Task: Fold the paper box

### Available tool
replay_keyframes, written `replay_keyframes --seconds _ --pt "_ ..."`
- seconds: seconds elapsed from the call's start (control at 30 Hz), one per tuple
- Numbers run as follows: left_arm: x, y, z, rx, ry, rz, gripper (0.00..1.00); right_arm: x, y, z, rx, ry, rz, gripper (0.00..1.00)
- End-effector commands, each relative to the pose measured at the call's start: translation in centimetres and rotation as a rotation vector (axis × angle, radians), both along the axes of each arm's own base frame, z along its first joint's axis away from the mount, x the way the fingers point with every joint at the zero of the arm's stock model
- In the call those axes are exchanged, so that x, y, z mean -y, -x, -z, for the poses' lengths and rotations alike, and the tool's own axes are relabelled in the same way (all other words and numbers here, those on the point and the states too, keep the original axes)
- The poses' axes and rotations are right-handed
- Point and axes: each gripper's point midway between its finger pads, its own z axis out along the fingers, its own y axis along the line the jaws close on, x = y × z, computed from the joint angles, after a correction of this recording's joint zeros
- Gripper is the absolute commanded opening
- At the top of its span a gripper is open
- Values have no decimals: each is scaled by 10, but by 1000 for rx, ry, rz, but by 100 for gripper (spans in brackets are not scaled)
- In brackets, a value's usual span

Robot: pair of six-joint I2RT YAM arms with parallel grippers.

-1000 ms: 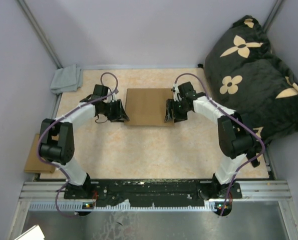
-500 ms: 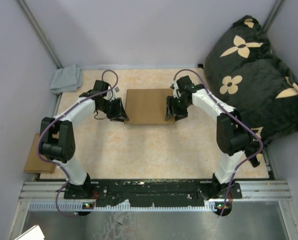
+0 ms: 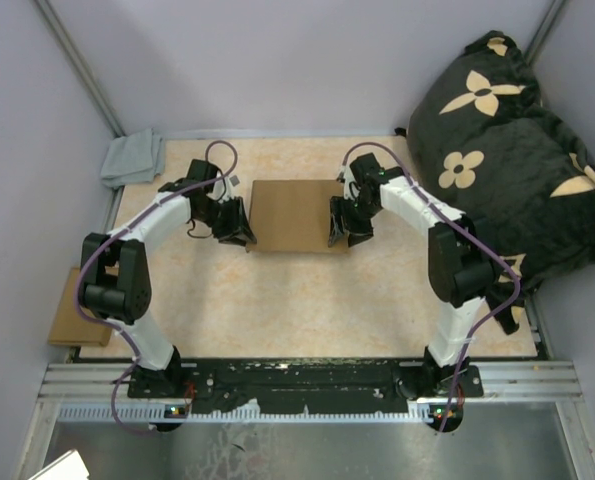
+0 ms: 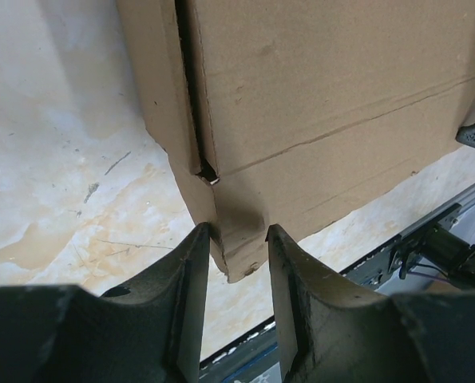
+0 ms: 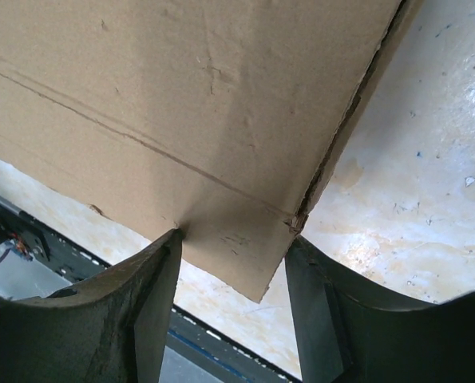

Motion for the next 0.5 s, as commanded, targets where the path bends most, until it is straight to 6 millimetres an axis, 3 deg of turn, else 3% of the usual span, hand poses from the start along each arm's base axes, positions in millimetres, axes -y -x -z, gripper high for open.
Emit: replay_keyframes --seconds 0.0,0.2,0.47 --pt "9 -2 -11 4 40 33 41 -18 2 -25 2 -82 -60 55" --pt "9 -2 -14 9 42 37 41 -19 3 -28 -11 -87 -77 55" --pt "6 2 3 -10 19 43 41 -6 -4 -8 3 -31 -56 55"
